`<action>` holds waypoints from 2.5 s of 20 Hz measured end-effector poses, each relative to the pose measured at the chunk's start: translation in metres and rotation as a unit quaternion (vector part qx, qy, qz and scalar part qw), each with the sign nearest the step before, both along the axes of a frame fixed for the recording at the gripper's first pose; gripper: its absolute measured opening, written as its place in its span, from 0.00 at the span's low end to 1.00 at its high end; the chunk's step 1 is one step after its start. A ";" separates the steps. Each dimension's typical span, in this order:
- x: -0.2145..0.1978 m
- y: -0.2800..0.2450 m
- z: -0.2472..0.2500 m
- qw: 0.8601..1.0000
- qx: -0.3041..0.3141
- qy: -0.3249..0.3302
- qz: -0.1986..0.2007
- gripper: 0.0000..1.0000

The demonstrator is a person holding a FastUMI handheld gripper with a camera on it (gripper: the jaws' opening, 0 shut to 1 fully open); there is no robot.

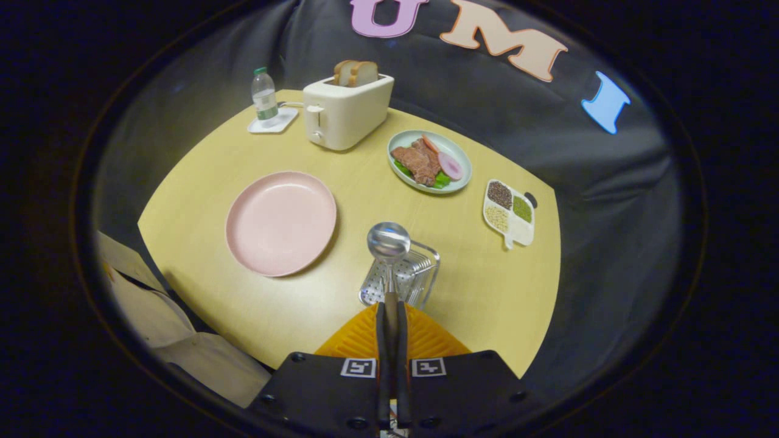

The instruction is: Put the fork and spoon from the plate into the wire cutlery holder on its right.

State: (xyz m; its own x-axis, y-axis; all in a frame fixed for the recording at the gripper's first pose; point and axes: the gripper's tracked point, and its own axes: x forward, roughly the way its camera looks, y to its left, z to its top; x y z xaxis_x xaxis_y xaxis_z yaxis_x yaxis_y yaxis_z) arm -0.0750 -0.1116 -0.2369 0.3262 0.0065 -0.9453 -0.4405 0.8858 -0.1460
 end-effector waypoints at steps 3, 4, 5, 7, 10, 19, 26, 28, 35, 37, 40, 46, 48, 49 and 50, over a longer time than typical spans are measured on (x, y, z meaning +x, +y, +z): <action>-0.003 -0.010 -0.003 1.000 -0.009 0.011 0.000 0.07; -0.003 -0.011 -0.003 1.000 -0.008 0.012 -0.001 0.07; -0.002 -0.011 -0.004 1.000 -0.006 0.014 -0.003 0.07; -0.003 -0.013 -0.003 1.000 -0.005 0.019 -0.003 0.07; -0.002 -0.018 -0.004 1.000 -0.010 0.025 -0.007 0.07; 0.001 -0.018 -0.009 0.999 -0.020 0.038 -0.009 0.11; 0.024 -0.005 0.012 0.999 0.006 -0.034 -0.039 0.73; 0.038 0.009 0.034 0.992 0.041 -0.101 -0.067 0.90; 0.037 0.053 0.128 0.925 0.141 -0.330 -0.126 0.99; 0.030 0.067 0.150 0.895 0.162 -0.393 -0.132 0.99; 0.020 0.088 0.172 0.855 0.180 -0.469 -0.130 0.99; 0.019 0.108 0.207 0.810 0.188 -0.541 -0.127 0.99; 0.018 0.106 0.217 0.800 0.193 -0.553 -0.134 0.98; 0.017 0.103 0.219 0.798 0.193 -0.555 -0.137 0.98; 0.017 0.100 0.220 0.796 0.190 -0.558 -0.140 0.98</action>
